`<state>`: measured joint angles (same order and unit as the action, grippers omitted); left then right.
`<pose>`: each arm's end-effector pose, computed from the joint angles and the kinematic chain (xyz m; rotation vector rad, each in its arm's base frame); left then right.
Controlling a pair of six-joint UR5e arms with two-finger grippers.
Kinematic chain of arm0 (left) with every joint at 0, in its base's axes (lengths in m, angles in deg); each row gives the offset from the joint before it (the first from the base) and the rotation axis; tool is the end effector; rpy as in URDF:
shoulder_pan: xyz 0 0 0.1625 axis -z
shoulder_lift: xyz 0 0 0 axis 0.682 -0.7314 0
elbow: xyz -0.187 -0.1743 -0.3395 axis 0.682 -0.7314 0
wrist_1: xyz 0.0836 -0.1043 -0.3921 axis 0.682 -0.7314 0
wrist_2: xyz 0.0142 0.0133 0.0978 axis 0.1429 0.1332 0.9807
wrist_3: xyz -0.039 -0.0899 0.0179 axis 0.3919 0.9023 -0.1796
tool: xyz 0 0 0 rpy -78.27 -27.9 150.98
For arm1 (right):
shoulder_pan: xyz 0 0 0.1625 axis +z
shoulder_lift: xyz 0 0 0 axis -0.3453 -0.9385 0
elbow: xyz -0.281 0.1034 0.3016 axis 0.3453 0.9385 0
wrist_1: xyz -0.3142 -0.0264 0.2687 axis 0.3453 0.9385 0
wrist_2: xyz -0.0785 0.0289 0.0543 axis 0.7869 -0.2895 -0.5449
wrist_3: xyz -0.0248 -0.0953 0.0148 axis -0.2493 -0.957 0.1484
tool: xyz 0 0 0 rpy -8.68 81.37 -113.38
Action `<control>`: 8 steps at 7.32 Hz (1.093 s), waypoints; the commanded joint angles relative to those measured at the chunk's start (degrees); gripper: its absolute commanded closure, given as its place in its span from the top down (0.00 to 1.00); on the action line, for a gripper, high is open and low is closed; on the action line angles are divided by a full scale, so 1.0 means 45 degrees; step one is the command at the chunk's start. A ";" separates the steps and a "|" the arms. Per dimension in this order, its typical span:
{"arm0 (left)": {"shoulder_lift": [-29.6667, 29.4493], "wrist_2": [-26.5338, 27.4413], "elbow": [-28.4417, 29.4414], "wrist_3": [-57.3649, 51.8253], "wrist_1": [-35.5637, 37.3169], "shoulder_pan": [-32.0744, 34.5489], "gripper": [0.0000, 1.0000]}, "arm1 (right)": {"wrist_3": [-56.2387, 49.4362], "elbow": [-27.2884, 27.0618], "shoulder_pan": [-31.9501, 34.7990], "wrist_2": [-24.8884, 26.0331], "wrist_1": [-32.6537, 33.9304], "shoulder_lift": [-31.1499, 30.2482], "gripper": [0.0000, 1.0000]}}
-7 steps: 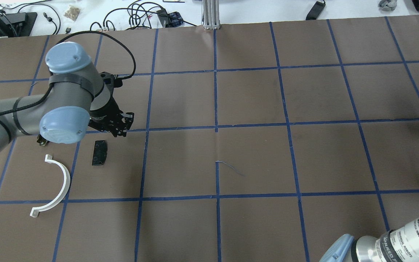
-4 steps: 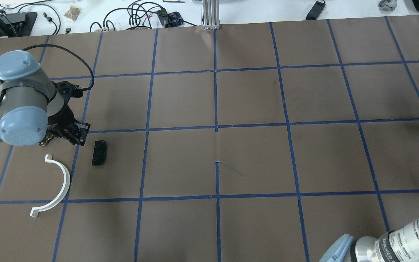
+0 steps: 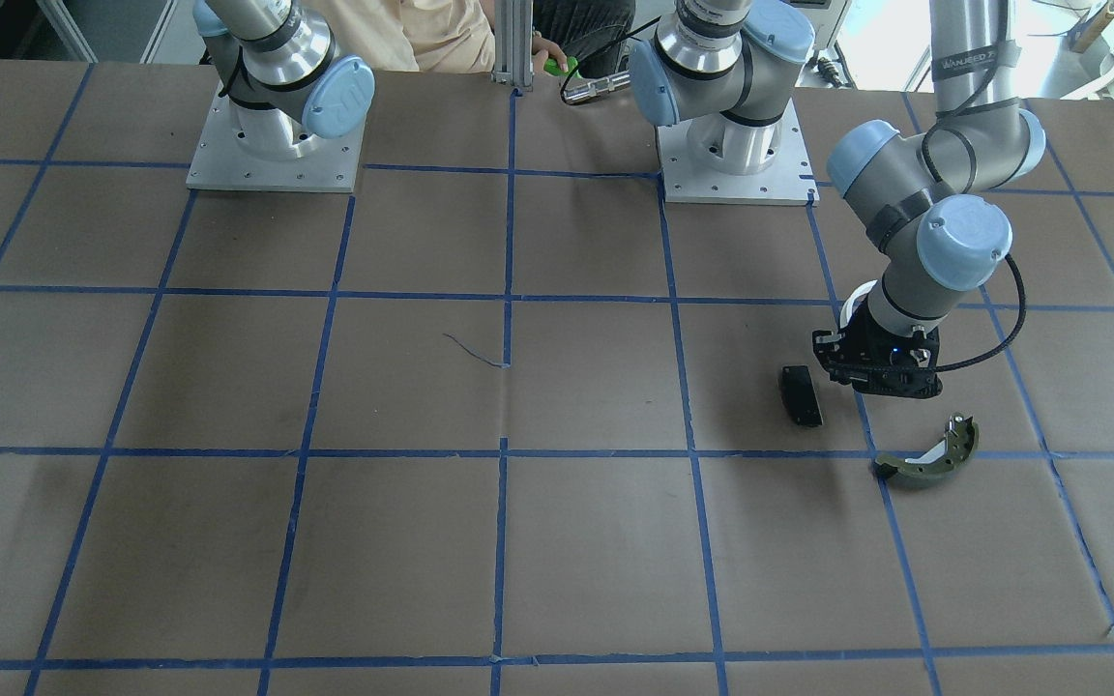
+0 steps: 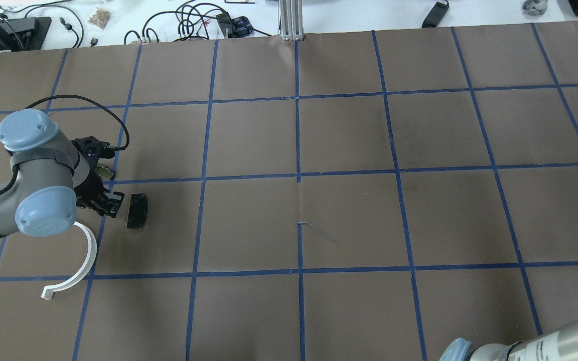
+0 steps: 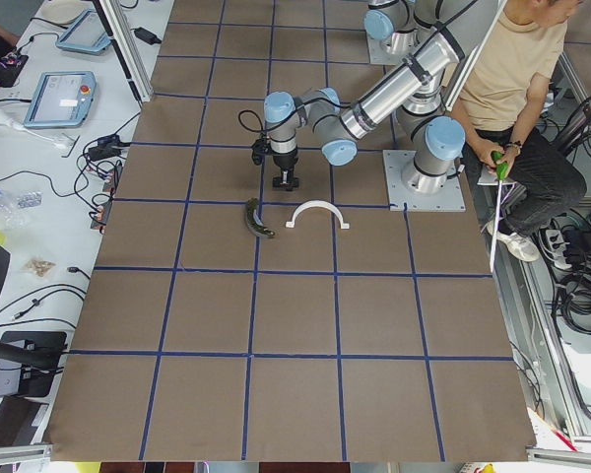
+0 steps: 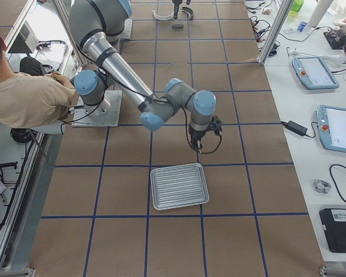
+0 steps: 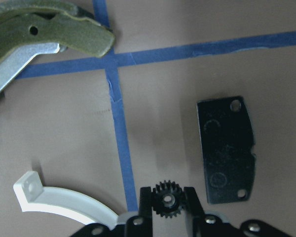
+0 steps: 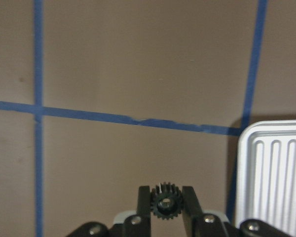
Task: Place bearing gear from tray to pile
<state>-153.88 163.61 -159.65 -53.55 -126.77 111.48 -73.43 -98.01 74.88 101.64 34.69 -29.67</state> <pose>0.0537 -0.4673 0.2010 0.2177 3.0375 0.1147 -0.2198 -0.5363 0.3057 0.1636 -3.1241 -0.0380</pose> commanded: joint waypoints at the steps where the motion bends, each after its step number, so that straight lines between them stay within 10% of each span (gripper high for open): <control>1: -0.0108 -0.0069 -0.0187 -0.0392 0.0214 -0.0063 0.00 | 0.5093 -0.1916 0.3441 -0.0068 -0.0183 -0.2181 0.10; 3: -0.0128 -0.0070 -0.0168 -0.0352 0.0155 -0.0083 0.00 | 0.9489 -0.2276 0.6758 -0.0457 0.0012 -0.2288 0.10; 4: -0.0089 -0.0070 -0.0168 -0.0371 0.0155 -0.0083 0.99 | 1.1233 -0.2276 0.8226 -0.0459 0.0457 -0.2152 0.10; 8: 0.0125 -0.0089 0.0085 -0.0371 0.0155 -0.0025 1.00 | 1.6727 -0.2140 1.2803 -0.0517 0.3772 0.0458 0.10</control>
<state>-153.71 163.34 -159.84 -55.28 -126.07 111.18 -5.64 -107.95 126.70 99.34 46.01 -32.22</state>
